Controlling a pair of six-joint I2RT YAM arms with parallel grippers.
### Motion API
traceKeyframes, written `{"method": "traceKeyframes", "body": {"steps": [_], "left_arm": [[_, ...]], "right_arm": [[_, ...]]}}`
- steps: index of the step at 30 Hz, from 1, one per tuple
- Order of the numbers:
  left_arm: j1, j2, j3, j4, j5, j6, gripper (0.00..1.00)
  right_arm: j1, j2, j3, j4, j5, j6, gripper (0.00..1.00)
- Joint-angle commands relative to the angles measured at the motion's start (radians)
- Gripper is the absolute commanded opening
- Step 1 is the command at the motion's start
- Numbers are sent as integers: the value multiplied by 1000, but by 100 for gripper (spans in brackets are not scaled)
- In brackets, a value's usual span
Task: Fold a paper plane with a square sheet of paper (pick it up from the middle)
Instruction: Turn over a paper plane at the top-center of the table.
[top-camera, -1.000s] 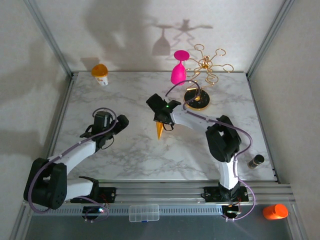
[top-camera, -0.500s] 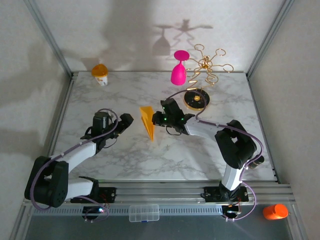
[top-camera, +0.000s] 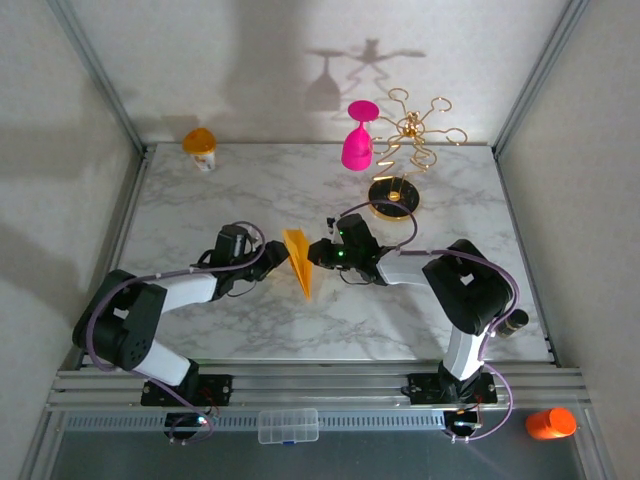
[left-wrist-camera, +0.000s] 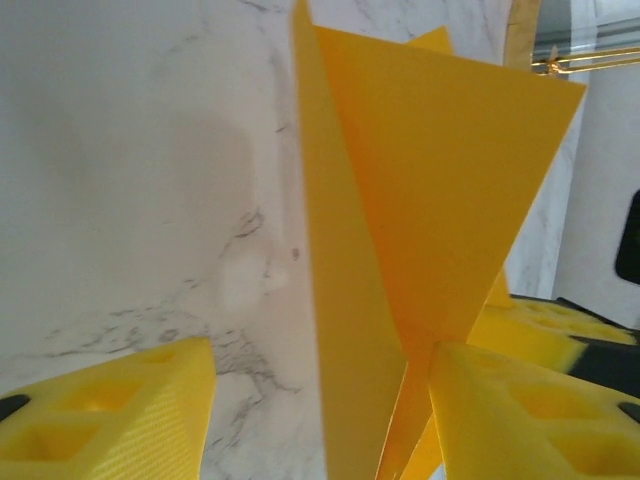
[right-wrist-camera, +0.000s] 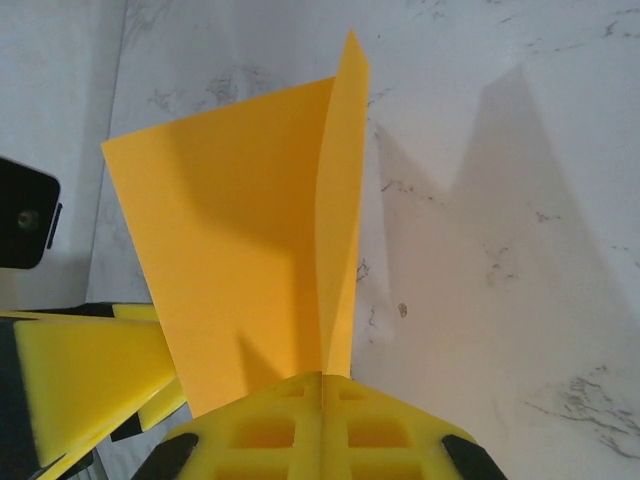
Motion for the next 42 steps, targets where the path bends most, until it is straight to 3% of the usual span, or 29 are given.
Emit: {"method": "traceKeyframes", "body": {"steps": [1, 7, 25, 30, 37, 42], "left_arm": [[-16, 5, 30, 42, 1, -12, 57], [-24, 30, 37, 32, -7, -11, 38], [-37, 139, 116, -102, -40, -5, 14], [-38, 144, 116, -96, -49, -13, 0], [-37, 152, 132, -107, -40, 10, 0], [-34, 155, 151, -143, -41, 45, 0]], "right_arm": [[-3, 17, -7, 32, -19, 10, 0], [-3, 29, 1, 20, -18, 11, 0], [-30, 53, -2, 2, -17, 22, 0], [-37, 50, 1, -30, -2, 20, 0], [-46, 74, 50, -112, -3, -34, 11], [-54, 85, 71, -145, -2, -56, 4]]}}
